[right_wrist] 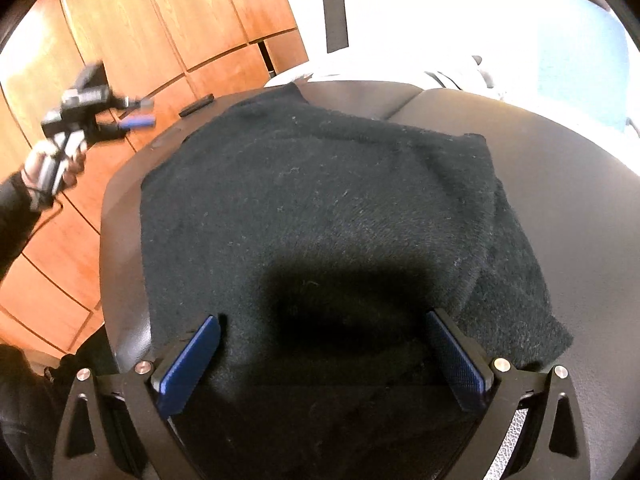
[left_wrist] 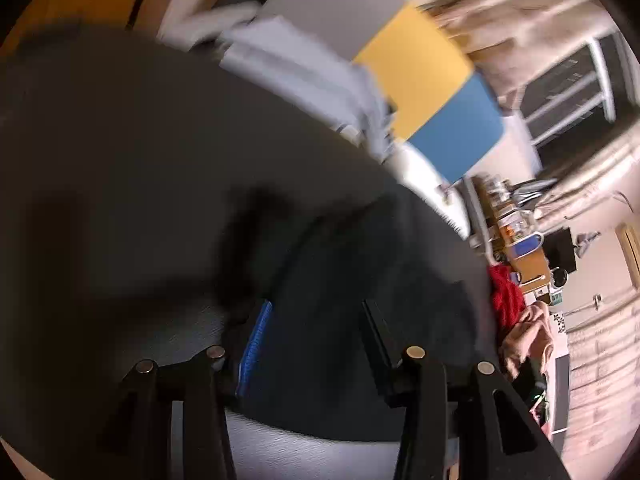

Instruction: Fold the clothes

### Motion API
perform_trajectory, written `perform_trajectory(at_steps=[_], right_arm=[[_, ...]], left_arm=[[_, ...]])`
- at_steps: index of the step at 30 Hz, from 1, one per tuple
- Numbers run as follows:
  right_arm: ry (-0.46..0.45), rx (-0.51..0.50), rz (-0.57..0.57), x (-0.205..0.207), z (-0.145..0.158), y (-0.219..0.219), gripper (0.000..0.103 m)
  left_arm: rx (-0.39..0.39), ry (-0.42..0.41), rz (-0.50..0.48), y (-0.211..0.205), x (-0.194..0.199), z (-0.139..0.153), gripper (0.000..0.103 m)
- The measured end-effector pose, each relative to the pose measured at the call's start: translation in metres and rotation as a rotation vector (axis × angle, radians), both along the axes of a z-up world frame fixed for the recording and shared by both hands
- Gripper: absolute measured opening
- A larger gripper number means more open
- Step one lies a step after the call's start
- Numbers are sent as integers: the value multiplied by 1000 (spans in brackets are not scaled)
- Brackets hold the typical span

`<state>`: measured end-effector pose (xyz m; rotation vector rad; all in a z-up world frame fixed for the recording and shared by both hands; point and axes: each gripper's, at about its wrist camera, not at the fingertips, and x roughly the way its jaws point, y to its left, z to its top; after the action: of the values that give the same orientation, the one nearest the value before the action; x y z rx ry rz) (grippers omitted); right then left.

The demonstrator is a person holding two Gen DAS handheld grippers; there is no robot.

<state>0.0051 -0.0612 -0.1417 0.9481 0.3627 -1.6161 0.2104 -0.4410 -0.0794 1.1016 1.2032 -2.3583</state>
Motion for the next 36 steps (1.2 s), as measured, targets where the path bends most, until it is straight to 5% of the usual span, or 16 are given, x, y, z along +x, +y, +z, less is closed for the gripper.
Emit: perform_trajectory(at_steps=[6, 15, 16, 18, 19, 24, 28, 36], right_arm=[[-60, -30, -38, -7, 1, 4, 103], [-91, 0, -45, -12, 3, -3, 103], [-88, 7, -45, -12, 2, -4, 103], [-85, 13, -50, -11, 3, -4, 103], [-83, 16, -52, -10, 3, -5, 103], [-73, 30, -52, -7, 3, -6, 103], [-62, 50, -30, -5, 3, -9, 103], [-50, 16, -9, -4, 2, 0, 103]], left_arm=[[-6, -17, -108, -25, -14, -43, 71], [107, 134, -348, -25, -74, -64, 81], [113, 140, -368, -22, -81, -64, 80], [116, 123, -368, -19, -92, -67, 53], [122, 119, -356, -18, -96, -69, 15], [259, 257, -161, -30, -75, -72, 11], [347, 413, -101, -19, -62, -49, 11], [331, 528, -169, 51, -92, 26, 10]])
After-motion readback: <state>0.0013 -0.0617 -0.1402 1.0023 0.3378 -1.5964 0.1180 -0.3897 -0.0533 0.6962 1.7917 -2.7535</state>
